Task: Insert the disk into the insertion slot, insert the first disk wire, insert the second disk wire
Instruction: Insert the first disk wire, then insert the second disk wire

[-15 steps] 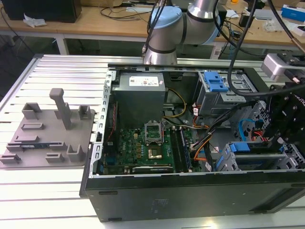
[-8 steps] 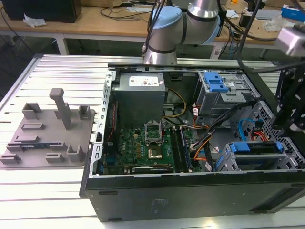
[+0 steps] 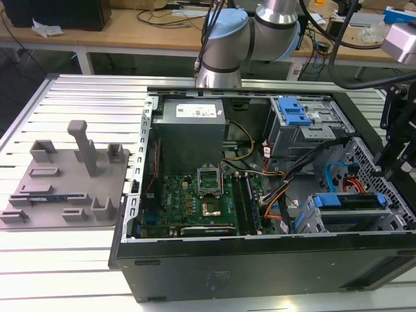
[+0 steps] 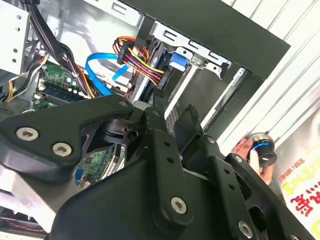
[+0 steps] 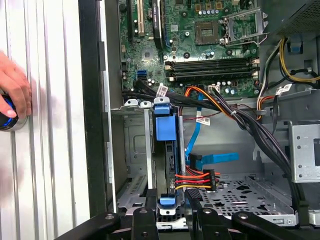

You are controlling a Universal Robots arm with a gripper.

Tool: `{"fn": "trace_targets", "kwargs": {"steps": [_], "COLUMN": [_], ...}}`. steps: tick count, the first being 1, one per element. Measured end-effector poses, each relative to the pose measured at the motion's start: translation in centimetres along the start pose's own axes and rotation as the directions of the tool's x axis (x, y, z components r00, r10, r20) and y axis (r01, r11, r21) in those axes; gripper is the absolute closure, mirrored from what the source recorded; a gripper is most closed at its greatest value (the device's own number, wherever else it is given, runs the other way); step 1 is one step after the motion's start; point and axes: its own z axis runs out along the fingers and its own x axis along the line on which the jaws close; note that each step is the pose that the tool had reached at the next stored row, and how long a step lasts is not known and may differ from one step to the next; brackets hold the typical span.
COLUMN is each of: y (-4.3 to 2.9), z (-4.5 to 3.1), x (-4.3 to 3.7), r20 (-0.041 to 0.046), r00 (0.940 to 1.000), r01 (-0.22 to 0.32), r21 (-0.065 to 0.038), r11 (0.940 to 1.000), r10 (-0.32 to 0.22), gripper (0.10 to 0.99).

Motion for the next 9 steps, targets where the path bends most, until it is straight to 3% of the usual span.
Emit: {"fn": "trace_targets", "kwargs": {"steps": [9], "y": [0.00], "z": [-0.07], "x": [0.01], "r20": [0.0001], "r00": [1.0000], "r01": [0.000], "r21": [0.000], "r11": [1.0000], "r10": [0.000], "gripper": [0.725]}}
